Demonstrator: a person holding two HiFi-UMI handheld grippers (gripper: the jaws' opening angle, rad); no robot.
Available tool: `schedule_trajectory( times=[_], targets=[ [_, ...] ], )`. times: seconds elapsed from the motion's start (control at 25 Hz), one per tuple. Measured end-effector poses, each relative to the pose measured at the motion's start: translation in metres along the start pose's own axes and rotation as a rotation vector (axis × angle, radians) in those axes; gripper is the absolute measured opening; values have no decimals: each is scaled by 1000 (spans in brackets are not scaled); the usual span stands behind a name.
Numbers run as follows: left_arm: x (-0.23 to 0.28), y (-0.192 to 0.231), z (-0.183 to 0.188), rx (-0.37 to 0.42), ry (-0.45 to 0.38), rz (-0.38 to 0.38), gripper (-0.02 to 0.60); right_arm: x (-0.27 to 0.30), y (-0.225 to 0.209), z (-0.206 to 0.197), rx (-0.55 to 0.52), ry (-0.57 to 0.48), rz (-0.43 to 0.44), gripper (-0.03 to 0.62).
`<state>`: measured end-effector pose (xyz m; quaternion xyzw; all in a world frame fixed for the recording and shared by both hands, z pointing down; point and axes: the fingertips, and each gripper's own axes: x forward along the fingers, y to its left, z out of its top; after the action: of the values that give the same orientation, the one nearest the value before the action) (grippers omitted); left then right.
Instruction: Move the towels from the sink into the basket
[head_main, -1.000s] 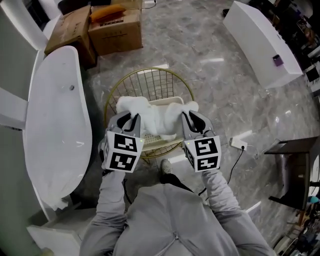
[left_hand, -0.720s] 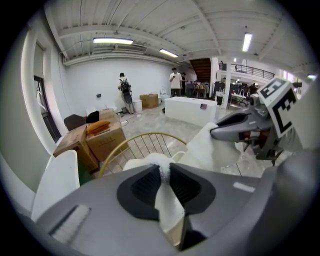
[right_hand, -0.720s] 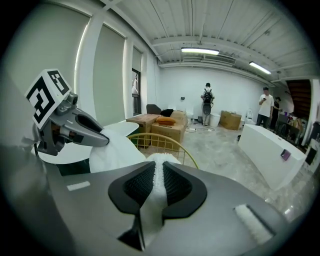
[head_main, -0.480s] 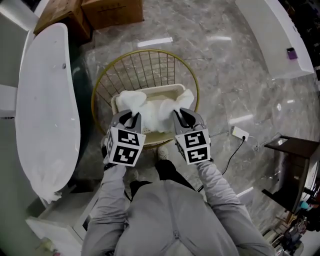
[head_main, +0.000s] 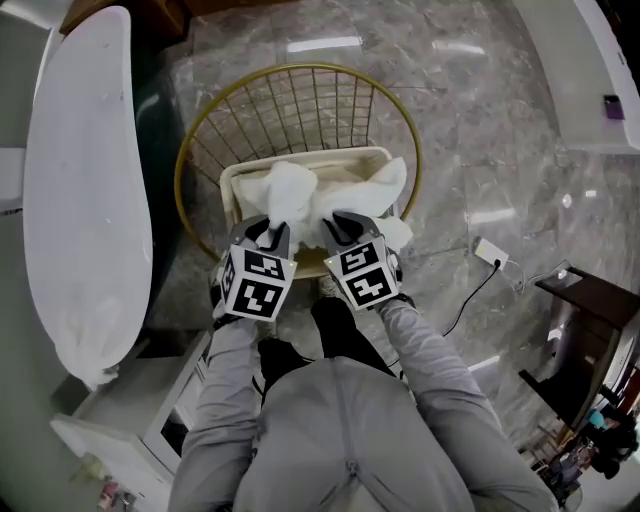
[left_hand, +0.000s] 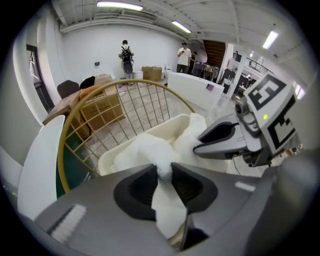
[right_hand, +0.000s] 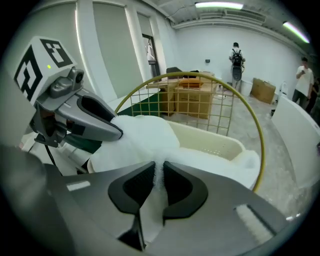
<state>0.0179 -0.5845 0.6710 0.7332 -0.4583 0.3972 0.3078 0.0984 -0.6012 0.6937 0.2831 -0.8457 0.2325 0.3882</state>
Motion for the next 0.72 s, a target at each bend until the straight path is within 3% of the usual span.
schedule_trajectory(
  times=[0.24,0.6,0.72],
  targets=[
    [9,5,-16,-25,22,5,163,35,23,-12,9,21,62,46],
    [15,14,-26,-17,31,7,169,40,17,-11,7,8,36,55],
    [9,12,-21,-5,24,8,181,30,14,-9,20,9,20,85]
  ],
)
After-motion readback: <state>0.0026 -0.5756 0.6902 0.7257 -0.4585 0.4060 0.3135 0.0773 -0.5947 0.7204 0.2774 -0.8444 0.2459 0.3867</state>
